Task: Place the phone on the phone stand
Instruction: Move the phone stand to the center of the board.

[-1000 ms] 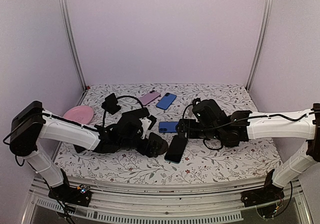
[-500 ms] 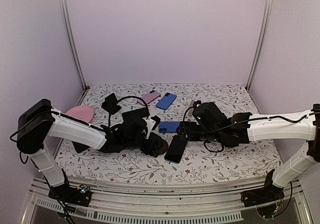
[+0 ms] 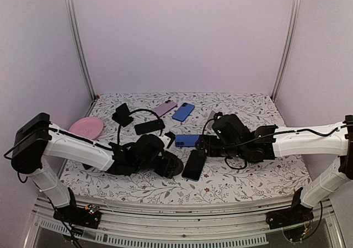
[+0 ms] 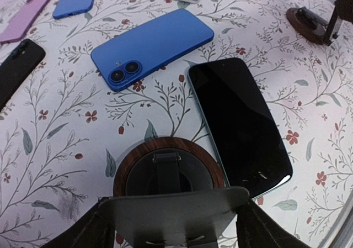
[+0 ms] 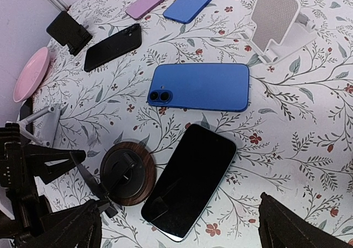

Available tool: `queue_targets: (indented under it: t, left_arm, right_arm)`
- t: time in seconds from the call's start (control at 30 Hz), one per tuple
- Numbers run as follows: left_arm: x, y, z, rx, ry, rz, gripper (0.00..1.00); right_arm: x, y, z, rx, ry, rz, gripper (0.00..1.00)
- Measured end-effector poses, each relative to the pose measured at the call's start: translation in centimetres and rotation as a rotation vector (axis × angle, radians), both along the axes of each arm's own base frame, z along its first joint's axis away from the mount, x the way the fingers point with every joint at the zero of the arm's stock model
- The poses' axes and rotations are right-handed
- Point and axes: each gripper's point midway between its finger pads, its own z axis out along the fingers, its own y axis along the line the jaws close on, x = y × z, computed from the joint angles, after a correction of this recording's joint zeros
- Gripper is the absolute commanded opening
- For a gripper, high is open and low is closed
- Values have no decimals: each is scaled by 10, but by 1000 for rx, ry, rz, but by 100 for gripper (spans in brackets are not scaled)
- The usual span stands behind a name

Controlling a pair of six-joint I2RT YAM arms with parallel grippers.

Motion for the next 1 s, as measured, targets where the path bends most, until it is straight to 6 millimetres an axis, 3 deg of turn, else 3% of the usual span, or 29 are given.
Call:
queue_targets:
  t: [0.27, 0.5, 0.7, 1.0]
  left_arm:
    - [-10, 17, 2, -26, 31, 118, 70]
    - [-25, 19, -3, -56, 68, 212, 70]
    - [-24, 21, -2, -98, 81, 282, 71]
    - [-25, 21, -2, -125, 100, 312, 87]
  right_arm:
    - [2, 0, -8, -16, 9, -13, 99]
    - [6, 6, -20, -46, 27, -15, 99]
    - [11, 16, -30, -67, 44, -20, 99]
    - [16, 25, -54, -110, 79, -27, 99]
